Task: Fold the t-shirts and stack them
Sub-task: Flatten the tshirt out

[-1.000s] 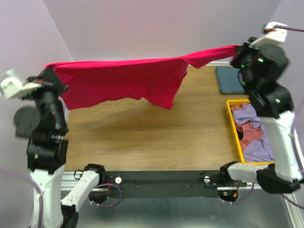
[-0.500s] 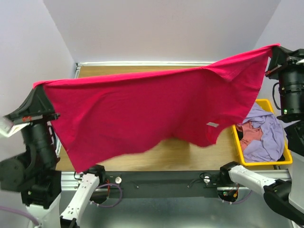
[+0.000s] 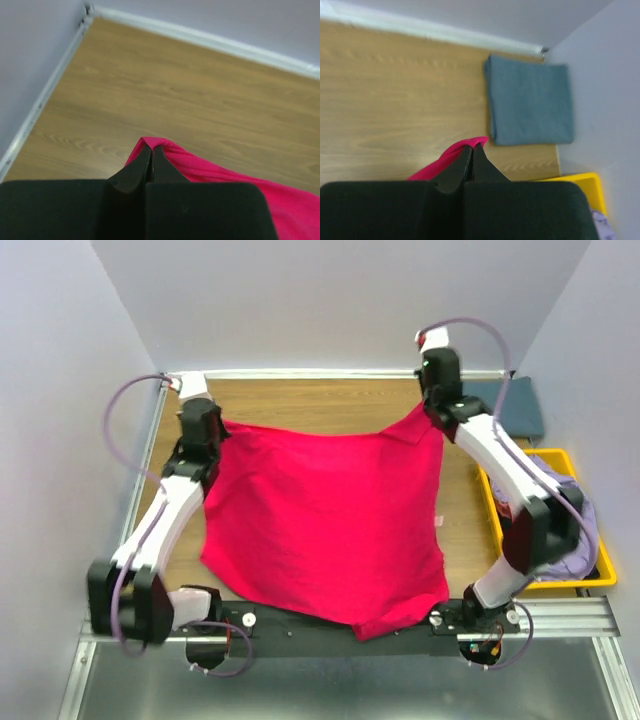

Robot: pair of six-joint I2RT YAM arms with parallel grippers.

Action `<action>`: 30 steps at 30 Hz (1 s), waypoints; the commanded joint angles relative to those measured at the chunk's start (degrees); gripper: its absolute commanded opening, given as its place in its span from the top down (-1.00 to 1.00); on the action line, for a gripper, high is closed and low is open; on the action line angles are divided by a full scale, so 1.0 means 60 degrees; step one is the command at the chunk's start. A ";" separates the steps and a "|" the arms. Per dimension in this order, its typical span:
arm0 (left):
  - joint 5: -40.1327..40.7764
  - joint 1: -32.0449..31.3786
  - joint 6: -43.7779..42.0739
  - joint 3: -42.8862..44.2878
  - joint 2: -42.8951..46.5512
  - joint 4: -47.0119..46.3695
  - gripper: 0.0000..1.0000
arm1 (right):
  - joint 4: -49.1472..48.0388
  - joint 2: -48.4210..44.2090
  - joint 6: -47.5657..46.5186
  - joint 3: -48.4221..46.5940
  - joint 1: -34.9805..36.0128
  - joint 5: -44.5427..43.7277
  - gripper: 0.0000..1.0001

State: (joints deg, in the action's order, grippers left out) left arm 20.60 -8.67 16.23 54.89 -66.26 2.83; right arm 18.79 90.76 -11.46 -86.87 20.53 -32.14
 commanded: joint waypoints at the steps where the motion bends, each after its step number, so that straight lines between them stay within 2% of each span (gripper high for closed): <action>1: 0.0142 0.0184 0.0459 0.0793 -0.2933 -0.1438 1.00 | -0.1694 0.1319 -0.0067 0.0182 -0.0710 0.0052 0.99; 3: 0.0053 0.0257 0.0561 0.1627 -0.4736 -0.1293 1.00 | -0.1987 0.2579 0.0065 -0.0052 -0.0989 0.0360 0.99; 10: -0.0766 0.0565 0.0899 0.3883 -0.7981 -0.0473 1.00 | -0.2398 0.5099 0.0285 -0.0725 -0.1547 0.0962 0.99; 17: -0.1060 0.0960 0.0899 0.4942 -0.8512 0.0187 1.00 | -0.2413 0.5718 0.0387 -0.1443 -0.1650 0.1284 0.99; 24: -0.1309 0.1341 0.0606 0.6128 -0.8864 0.0699 1.00 | -0.2150 0.5191 0.0738 -0.1605 -0.1664 0.1709 0.99; 30: -0.1617 0.1620 0.0371 0.7007 -0.9172 0.1285 1.00 | -0.1052 0.4825 0.1499 -0.1708 -0.1650 0.1783 0.99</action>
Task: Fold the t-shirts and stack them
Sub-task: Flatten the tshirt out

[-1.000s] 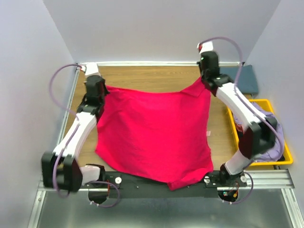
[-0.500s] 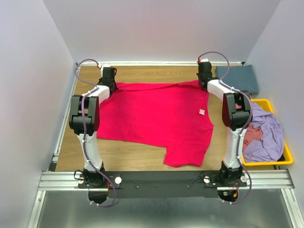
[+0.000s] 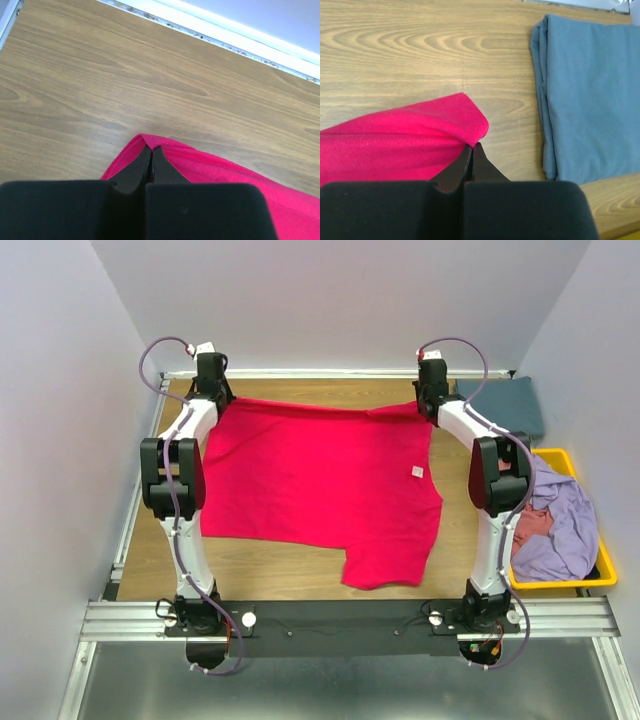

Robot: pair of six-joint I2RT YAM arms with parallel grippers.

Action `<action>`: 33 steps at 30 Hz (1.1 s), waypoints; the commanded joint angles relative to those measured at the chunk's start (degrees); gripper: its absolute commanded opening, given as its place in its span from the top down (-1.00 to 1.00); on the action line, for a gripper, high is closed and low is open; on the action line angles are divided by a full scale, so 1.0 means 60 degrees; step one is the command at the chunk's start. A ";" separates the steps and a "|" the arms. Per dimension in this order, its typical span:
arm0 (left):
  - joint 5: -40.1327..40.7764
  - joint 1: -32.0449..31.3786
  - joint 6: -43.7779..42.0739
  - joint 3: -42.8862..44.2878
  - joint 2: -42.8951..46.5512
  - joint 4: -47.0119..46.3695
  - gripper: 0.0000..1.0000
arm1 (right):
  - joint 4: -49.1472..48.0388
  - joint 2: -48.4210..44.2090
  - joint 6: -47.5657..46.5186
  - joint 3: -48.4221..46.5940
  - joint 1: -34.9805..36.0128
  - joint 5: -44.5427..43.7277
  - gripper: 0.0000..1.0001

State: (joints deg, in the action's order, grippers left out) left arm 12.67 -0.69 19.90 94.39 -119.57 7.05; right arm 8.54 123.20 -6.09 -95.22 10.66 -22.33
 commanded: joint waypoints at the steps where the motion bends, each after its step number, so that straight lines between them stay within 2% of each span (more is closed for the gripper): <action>1: -0.0338 0.0305 -0.0255 0.0556 -0.0243 0.0728 1.00 | 0.0904 -0.0712 0.0822 -0.0331 0.0011 0.0132 0.99; 13: -0.0149 0.0364 -0.0314 0.0865 0.0415 0.1534 1.00 | 0.2530 -0.1387 0.2258 -0.0770 0.0011 0.0177 0.99; 20: 0.0743 0.0364 -0.0007 -0.0231 0.1936 0.1345 1.00 | 0.2679 -0.2368 0.3152 -0.0581 0.0084 0.1010 0.99; 26: 0.1154 0.0378 -0.0092 -0.0993 0.2818 0.0702 1.00 | 0.2914 -0.2339 0.3534 -0.0537 0.0201 0.1392 0.99; 30: 0.1463 0.0408 -0.0021 0.0029 0.2306 0.1914 1.00 | 0.3338 -0.2031 0.3504 -0.0962 0.0216 0.1348 0.99; 33: 0.1507 0.0408 0.0008 -0.0714 0.2993 0.1289 1.00 | 0.3309 -0.2163 0.3534 -0.0873 0.0216 0.1495 0.99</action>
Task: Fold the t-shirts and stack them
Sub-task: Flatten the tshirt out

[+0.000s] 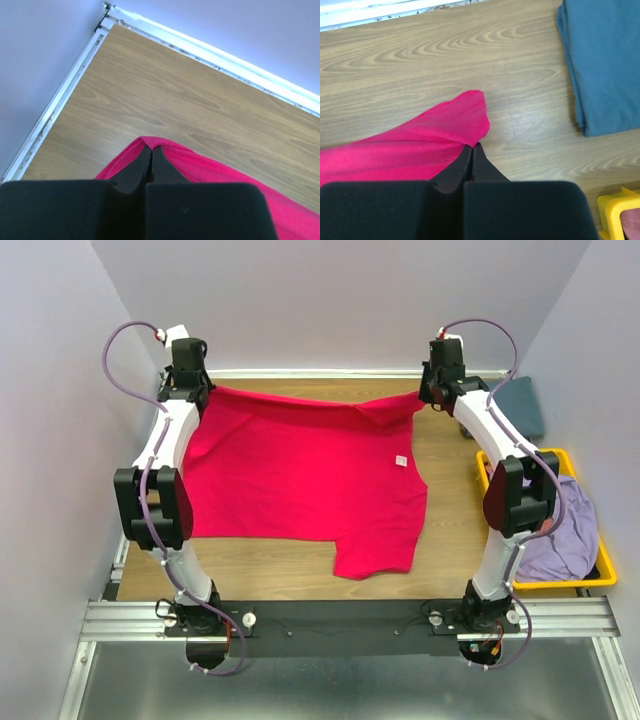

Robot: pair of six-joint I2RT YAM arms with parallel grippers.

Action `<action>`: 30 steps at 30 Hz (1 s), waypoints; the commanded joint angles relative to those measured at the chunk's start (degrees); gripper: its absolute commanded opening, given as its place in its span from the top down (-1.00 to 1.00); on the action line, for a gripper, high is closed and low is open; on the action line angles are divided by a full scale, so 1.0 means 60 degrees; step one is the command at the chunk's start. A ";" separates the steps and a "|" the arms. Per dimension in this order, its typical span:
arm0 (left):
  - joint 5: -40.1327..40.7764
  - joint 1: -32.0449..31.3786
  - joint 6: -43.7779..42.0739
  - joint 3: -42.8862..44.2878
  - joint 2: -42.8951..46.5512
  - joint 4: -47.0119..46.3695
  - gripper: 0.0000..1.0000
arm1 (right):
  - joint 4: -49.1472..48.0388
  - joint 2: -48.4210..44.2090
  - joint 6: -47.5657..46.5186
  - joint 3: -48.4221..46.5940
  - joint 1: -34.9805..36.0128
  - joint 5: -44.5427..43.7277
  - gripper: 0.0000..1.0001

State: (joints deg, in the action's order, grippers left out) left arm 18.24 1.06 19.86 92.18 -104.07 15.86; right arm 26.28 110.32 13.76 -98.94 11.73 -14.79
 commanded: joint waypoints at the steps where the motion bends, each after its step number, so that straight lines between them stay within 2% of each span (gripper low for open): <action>1: 0.0535 0.0116 0.0059 -0.0610 0.0687 -0.0573 1.00 | 0.0351 0.0011 0.0270 -0.0283 0.0038 0.0209 0.99; 4: 0.0403 0.0116 0.0016 -0.0147 0.0618 -0.0375 1.00 | 0.0351 0.0245 0.0081 -0.0867 0.0038 0.0223 0.99; 6: 0.0315 0.0116 -0.0072 0.1082 0.0135 0.0079 1.00 | 0.0336 0.0523 -0.0226 -0.1627 0.0038 0.0078 0.99; 7: 0.0271 0.0131 -0.0116 0.1623 -0.0070 0.0227 1.00 | 0.0336 0.1017 -0.0387 -0.2733 0.0038 -0.0025 0.99; 9: 0.0198 0.0131 -0.0174 0.3628 -0.0830 0.0679 1.00 | 0.0336 0.1967 -0.0869 -0.4012 0.0038 -0.0462 0.99; 10: 0.0183 0.0131 -0.0175 0.4447 -0.1138 0.0885 1.00 | 0.0336 0.2293 -0.1032 -0.5686 0.0023 -0.0668 0.99; 11: 0.0154 0.0131 -0.0218 0.6268 -0.1808 0.1119 1.00 | 0.0322 0.2601 -0.1178 -0.6486 0.0023 -0.0815 0.99; 13: 0.0022 0.0146 -0.0233 0.8123 -0.2442 0.1603 1.00 | 0.0104 0.3260 -0.1674 -0.8200 0.0023 -0.1080 0.99; 14: -0.0370 0.0204 -0.0175 0.8393 -0.2285 0.1315 1.00 | -0.0217 0.3249 -0.1779 -0.8687 0.0009 -0.1124 0.99; 16: -0.0738 0.0336 0.0103 0.7449 -0.1512 -0.0264 1.00 | -0.1534 0.2666 -0.1883 -0.8051 -0.0006 -0.1314 0.99; 17: -0.0900 0.0336 0.0118 0.6356 -0.0666 -0.0821 1.00 | -0.2017 0.2213 -0.1854 -0.7481 -0.0021 -0.1315 0.99; 18: -0.0945 0.0351 0.0089 0.5838 -0.0237 -0.1319 1.00 | -0.2544 0.1266 -0.1926 -0.6199 -0.0006 -0.1155 0.99; 19: -0.1018 0.0336 0.0031 0.5412 0.0130 -0.2050 1.00 | -0.3768 0.0662 -0.2130 -0.5288 -0.0006 -0.1038 0.99; 20: -0.1091 0.0351 -0.0042 0.4755 0.0757 -0.2318 1.00 | -0.4461 0.0134 -0.2205 -0.4466 -0.0006 -0.0935 0.99; 21: -0.1121 0.0351 -0.0086 0.4502 0.1010 -0.2596 1.00 | -0.5875 -0.0901 -0.2524 -0.2848 -0.0006 -0.0789 0.99; 24: -0.1223 0.0351 -0.0262 0.3436 0.1974 -0.3036 1.00 | -0.7306 -0.2282 -0.2805 -0.0964 -0.0006 -0.0555 0.99; 30: -0.1383 0.0365 -0.0146 0.1210 0.3719 -0.3009 1.00 | -0.6725 -0.3809 -0.2938 0.0300 -0.0006 -0.0100 0.99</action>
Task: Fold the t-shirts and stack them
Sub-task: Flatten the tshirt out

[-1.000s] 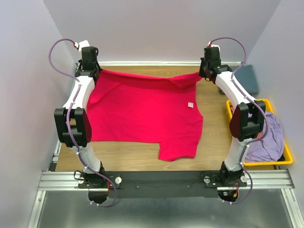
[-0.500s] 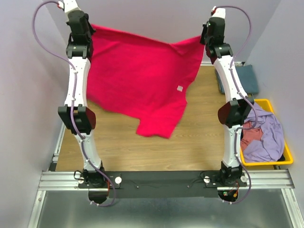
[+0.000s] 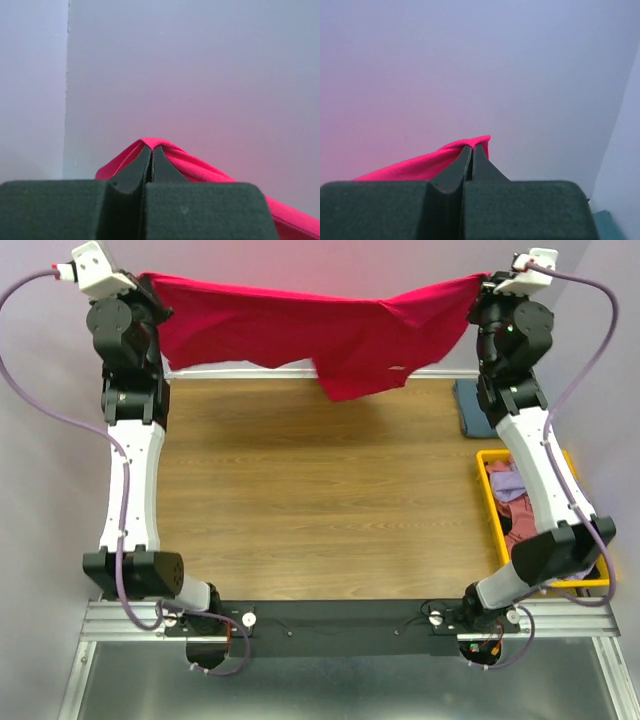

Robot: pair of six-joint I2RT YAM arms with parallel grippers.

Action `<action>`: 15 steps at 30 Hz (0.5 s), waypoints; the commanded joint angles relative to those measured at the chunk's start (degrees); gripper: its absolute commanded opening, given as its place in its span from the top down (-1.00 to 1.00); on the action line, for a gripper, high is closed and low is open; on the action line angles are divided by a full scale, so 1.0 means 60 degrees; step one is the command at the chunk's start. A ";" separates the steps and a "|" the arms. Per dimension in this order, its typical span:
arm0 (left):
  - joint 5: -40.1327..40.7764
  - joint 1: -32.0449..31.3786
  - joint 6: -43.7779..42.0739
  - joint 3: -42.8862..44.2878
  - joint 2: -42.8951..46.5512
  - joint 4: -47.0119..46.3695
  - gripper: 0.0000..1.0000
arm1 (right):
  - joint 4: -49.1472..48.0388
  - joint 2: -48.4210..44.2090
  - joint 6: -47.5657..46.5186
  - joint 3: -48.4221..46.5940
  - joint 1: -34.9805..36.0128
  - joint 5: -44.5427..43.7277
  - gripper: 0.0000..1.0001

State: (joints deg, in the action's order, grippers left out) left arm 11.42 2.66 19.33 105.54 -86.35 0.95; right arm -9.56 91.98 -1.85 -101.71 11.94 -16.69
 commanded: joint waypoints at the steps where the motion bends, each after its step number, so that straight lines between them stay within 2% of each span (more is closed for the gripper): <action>1: -0.0321 0.0099 -0.0029 -0.1283 0.1043 -0.0525 1.00 | -0.0634 -0.1104 -0.0351 0.1055 -0.0043 0.0261 0.99; 6: -0.0438 0.0099 -0.0262 -0.2822 0.3314 -0.0350 1.00 | -0.0020 -0.3535 -0.0453 0.2551 -0.0043 0.0584 0.99; 11: -0.0672 0.0085 -0.0512 -0.2810 0.4897 0.0426 1.00 | 0.1108 -0.5439 -0.0805 0.2729 -0.0043 0.1198 0.99; 15: -0.0732 0.0026 -0.0878 -0.2619 0.5645 0.0852 1.00 | 0.2061 -0.6072 -0.1185 0.2217 -0.0057 0.1448 0.99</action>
State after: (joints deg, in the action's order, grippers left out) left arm 7.66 2.66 17.10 88.23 -55.99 4.21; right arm -2.39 59.00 -5.67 -85.58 11.94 -9.89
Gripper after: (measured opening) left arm 0.008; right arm 0.012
